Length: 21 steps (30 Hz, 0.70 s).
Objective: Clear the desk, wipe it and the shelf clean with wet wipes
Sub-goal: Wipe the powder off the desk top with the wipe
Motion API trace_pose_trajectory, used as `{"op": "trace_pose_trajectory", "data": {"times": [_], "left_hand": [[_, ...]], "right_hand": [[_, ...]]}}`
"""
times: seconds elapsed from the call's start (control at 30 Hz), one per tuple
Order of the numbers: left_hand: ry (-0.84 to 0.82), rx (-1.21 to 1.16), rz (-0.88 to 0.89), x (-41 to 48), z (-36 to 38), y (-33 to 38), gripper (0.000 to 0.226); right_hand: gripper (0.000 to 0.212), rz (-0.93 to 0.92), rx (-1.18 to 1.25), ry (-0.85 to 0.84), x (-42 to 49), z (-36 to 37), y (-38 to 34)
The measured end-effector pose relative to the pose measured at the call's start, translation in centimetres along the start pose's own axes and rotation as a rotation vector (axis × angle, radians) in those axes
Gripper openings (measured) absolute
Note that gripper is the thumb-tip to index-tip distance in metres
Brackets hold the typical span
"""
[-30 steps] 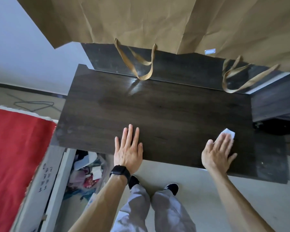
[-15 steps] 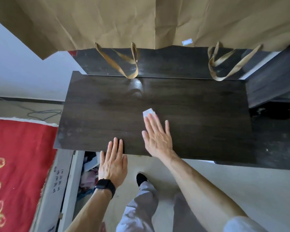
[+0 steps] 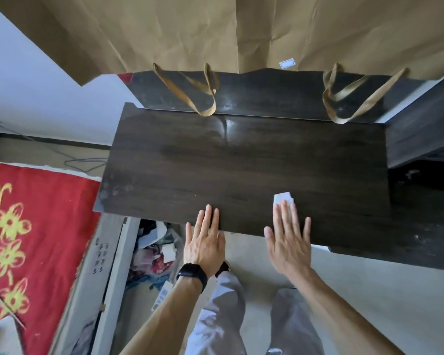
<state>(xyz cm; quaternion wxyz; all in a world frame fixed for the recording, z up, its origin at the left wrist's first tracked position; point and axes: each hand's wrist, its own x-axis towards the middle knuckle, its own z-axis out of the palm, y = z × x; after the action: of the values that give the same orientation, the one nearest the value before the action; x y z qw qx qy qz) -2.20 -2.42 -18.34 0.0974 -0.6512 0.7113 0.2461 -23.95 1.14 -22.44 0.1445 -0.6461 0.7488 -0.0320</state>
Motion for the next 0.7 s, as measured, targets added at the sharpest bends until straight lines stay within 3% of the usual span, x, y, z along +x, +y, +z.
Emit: {"op": "trace_pose_trajectory", "data": {"times": [0.17, 0.33, 0.53, 0.7], "left_hand": [[0.076, -0.045, -0.204, 0.2, -1.1, -7.1, 0.061], [0.116, -0.078, -0.288, 0.3, -2.4, -12.9, 0.063], [0.130, -0.102, -0.297, 1.7, -4.6, -16.4, 0.068], [0.116, -0.005, -0.270, 2.4, -5.1, -19.2, 0.062]], "right_hand": [[0.062, -0.561, -0.028, -0.110, 3.1, 1.8, -7.7], [0.062, -0.835, -0.121, -0.193, 6.5, 3.4, -15.8], [0.062, -0.885, -0.148, -0.225, 9.2, 4.6, -25.0], [0.060, -0.690, -0.069, -0.176, 10.9, 5.1, -28.3]]}}
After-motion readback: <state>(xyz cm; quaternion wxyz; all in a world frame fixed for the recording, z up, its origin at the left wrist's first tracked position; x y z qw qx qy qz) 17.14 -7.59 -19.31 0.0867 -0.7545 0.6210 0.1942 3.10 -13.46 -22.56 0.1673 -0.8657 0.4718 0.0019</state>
